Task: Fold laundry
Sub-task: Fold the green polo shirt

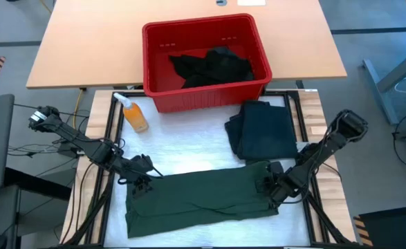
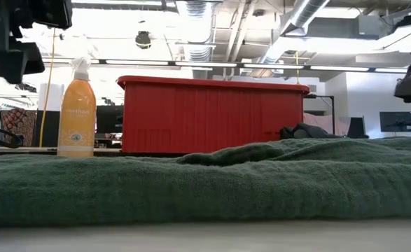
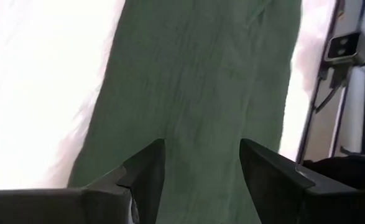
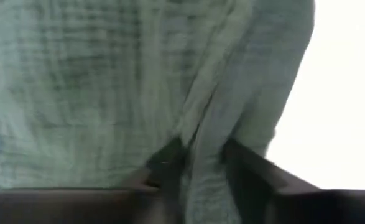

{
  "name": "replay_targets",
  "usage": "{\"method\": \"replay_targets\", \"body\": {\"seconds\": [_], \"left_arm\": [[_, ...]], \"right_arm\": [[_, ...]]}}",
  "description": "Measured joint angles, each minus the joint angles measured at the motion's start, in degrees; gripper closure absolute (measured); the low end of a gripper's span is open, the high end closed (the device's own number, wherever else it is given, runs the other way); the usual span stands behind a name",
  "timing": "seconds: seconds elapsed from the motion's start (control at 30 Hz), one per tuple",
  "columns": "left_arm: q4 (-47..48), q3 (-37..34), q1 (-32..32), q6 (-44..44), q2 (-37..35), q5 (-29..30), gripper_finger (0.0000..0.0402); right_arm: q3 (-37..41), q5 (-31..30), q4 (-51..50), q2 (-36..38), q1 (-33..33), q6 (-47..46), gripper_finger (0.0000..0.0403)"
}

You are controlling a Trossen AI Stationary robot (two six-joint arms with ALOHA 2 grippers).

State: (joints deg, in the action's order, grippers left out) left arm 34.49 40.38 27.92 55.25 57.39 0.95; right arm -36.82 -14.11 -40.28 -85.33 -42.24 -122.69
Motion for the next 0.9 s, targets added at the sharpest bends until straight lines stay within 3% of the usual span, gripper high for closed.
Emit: {"method": "replay_targets", "body": {"seconds": [0.17,0.37,0.63,0.9], "left_arm": [[-4.8,0.0,0.0,-0.8,0.0,1.3,0.022],[-16.6,0.0,0.2,-3.7,5.0,3.4,0.0232],[-47.4,2.8,-1.8,-12.3,26.5,0.8,0.0247],[-43.9,19.8,-6.2,-21.0,47.6,-3.8,0.0263]], "right_arm": [[-0.1,-3.8,3.8,-0.1,0.0,2.4,0.038],[-5.3,-3.6,0.1,0.0,0.4,6.0,0.0376],[-19.3,-3.5,-13.4,0.5,0.3,11.8,0.0383],[-31.4,-4.0,-20.8,0.5,0.3,16.3,0.0383]]}}
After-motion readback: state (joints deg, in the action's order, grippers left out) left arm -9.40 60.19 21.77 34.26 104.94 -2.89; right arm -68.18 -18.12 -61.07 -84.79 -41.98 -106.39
